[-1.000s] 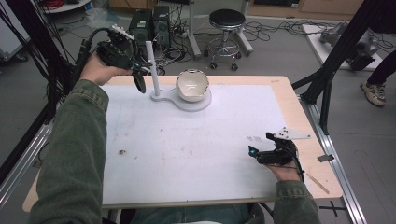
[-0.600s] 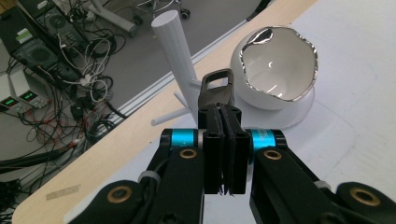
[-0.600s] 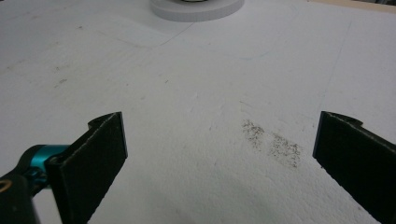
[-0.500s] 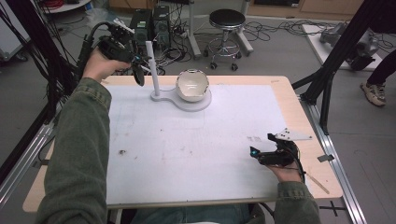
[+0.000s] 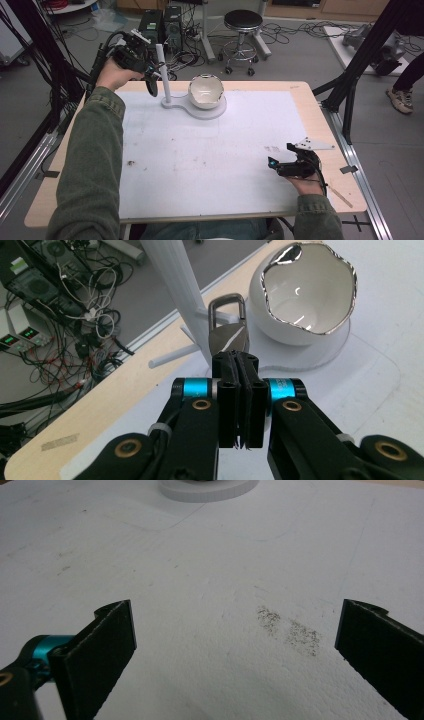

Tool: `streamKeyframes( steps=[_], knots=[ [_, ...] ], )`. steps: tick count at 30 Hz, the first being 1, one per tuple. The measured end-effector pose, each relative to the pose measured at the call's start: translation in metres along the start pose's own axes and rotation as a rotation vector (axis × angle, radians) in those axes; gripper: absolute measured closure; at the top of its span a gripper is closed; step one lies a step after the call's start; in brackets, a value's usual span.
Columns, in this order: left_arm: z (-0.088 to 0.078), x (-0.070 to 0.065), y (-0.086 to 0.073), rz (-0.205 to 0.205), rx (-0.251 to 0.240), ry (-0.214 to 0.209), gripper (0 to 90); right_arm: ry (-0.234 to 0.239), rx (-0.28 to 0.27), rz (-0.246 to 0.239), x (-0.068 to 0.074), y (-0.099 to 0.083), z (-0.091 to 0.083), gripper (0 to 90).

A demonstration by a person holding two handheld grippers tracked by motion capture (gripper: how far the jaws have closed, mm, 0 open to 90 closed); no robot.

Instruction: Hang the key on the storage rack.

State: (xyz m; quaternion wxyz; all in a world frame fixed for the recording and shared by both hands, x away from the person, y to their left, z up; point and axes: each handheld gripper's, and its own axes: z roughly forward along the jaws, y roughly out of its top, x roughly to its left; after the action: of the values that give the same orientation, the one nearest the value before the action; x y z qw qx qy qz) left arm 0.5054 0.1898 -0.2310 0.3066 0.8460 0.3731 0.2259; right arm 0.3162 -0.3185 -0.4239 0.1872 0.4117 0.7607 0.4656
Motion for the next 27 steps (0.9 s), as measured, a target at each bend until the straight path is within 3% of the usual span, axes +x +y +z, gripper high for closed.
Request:
streamKeyframes(
  steps=[10,17,24,27],
  knots=[
    [0.011,-0.003,-0.001,0.006,0.02,-0.013,86.8,-0.003,0.006,-0.002,0.0,0.0,0.0,1.9],
    [0.009,-0.005,-0.004,0.021,0.034,-0.022,86.8,-0.005,0.003,0.001,-0.001,0.0,0.0,1.9],
    [0.017,-0.005,-0.008,0.0,0.057,-0.016,84.9,-0.006,0.003,-0.001,0.0,0.0,0.0,1.9],
    [0.014,-0.004,-0.007,-0.036,0.041,-0.037,77.4,-0.004,0.003,0.0,0.0,0.0,0.0,1.9]
  ],
)
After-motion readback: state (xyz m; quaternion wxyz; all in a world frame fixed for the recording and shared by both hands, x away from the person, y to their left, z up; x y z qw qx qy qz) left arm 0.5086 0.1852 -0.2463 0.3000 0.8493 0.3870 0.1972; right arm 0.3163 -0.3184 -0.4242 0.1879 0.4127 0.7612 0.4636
